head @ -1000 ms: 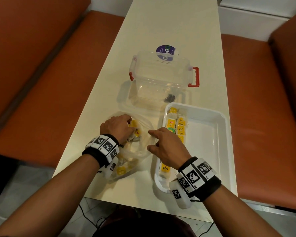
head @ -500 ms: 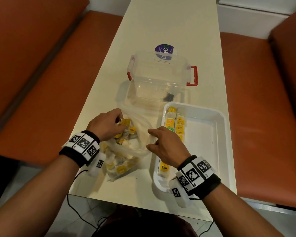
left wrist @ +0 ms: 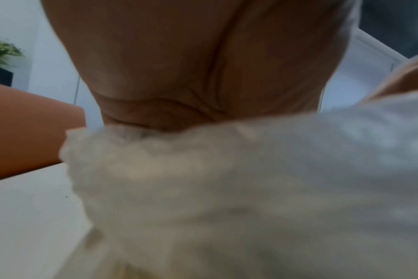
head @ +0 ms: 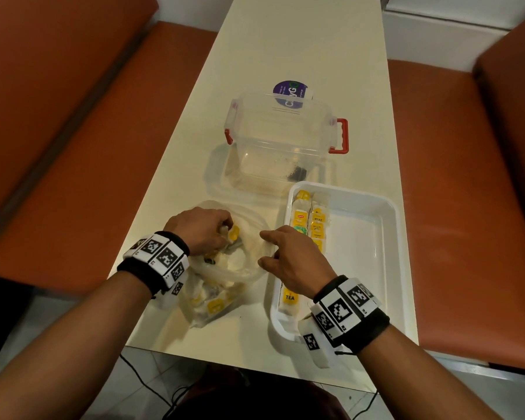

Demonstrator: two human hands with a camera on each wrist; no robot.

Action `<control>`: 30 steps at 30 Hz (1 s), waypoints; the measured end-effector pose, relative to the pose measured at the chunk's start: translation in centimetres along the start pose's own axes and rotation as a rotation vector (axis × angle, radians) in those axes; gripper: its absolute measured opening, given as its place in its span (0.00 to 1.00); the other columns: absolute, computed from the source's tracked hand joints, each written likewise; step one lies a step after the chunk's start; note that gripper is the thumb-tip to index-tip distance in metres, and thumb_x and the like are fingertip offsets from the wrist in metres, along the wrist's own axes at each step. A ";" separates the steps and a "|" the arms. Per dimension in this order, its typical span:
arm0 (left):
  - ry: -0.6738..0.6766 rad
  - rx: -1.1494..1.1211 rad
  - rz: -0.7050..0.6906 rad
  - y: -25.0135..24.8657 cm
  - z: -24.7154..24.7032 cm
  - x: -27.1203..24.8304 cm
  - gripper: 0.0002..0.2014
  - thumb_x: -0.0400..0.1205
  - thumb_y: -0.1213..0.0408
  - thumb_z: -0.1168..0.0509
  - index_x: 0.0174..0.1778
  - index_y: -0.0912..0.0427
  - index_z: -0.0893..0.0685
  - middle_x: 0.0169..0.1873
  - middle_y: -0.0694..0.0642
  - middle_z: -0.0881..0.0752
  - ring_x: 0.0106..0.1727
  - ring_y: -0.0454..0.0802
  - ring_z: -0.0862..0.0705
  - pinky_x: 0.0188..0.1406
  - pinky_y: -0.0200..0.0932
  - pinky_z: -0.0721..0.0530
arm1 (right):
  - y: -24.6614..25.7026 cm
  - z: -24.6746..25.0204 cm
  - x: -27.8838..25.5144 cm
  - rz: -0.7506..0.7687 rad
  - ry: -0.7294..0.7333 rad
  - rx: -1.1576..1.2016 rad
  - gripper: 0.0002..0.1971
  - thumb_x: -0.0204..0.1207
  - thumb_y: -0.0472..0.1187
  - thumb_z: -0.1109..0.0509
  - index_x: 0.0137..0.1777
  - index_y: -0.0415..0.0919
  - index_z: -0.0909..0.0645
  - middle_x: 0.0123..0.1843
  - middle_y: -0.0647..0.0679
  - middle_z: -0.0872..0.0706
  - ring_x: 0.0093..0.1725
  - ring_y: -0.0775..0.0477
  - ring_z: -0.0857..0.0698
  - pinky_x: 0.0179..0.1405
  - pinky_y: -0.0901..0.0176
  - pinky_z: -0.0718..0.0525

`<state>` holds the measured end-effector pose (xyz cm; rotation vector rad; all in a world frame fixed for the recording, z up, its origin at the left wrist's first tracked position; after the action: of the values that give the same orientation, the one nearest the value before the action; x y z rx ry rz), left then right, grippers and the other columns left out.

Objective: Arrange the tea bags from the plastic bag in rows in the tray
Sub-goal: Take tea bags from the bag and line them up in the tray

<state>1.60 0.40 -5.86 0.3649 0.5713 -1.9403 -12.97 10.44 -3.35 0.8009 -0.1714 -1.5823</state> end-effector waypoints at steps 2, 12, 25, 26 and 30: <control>-0.018 -0.059 -0.021 0.0 0.2 0.2 0.14 0.80 0.54 0.31 0.61 0.42 0.18 0.53 0.48 0.17 0.50 0.51 0.22 0.45 0.45 0.26 | -0.1 0.0 0.0 -0.003 0.000 -0.002 0.29 0.82 0.46 0.29 0.82 0.45 0.28 0.71 0.45 0.21 0.63 0.41 0.16 0.65 0.49 0.21; 0.015 -0.672 -0.045 2.0 1.6 -0.6 0.06 0.83 0.55 0.29 0.52 0.51 0.15 0.46 0.49 0.14 0.43 0.48 0.16 0.33 0.43 0.19 | 0.2 -0.1 -0.1 -0.001 0.006 0.004 0.29 0.82 0.47 0.29 0.82 0.45 0.29 0.71 0.45 0.22 0.64 0.41 0.17 0.66 0.49 0.21; 0.139 -1.759 0.055 1.5 -0.1 -4.1 0.15 0.87 0.72 0.45 0.62 0.58 0.15 0.44 0.57 0.11 0.40 0.50 0.12 0.34 0.41 0.10 | 1.2 0.1 0.2 0.061 -0.022 0.071 0.25 0.81 0.49 0.27 0.78 0.51 0.25 0.67 0.48 0.20 0.54 0.49 0.14 0.60 0.55 0.20; 0.132 -1.823 0.065 1.3 -0.2 -4.3 0.14 0.87 0.73 0.45 0.60 0.59 0.15 0.44 0.59 0.12 0.40 0.51 0.12 0.34 0.41 0.10 | 1.1 0.2 0.1 0.060 -0.029 0.079 0.25 0.81 0.50 0.27 0.77 0.52 0.24 0.66 0.48 0.20 0.53 0.49 0.14 0.60 0.56 0.20; 0.085 -2.001 0.072 0.3 -0.9 -5.0 0.11 0.84 0.76 0.41 0.57 0.60 0.18 0.53 0.66 0.13 0.45 0.54 0.09 0.38 0.44 0.09 | 0.6 0.7 -0.4 0.059 -0.071 0.100 0.22 0.80 0.55 0.28 0.73 0.55 0.21 0.65 0.51 0.22 0.50 0.52 0.14 0.56 0.57 0.20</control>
<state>3.99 4.57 -4.22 -0.7937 2.0579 -0.5357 -12.89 10.40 -2.34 0.8100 -0.3252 -1.5568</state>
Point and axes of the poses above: each hand's wrist, its own x-axis towards the middle knuckle, its own z-axis out of the back of the hand, y = z × x, the point moved 8 cm from there along x, towards the middle knuckle
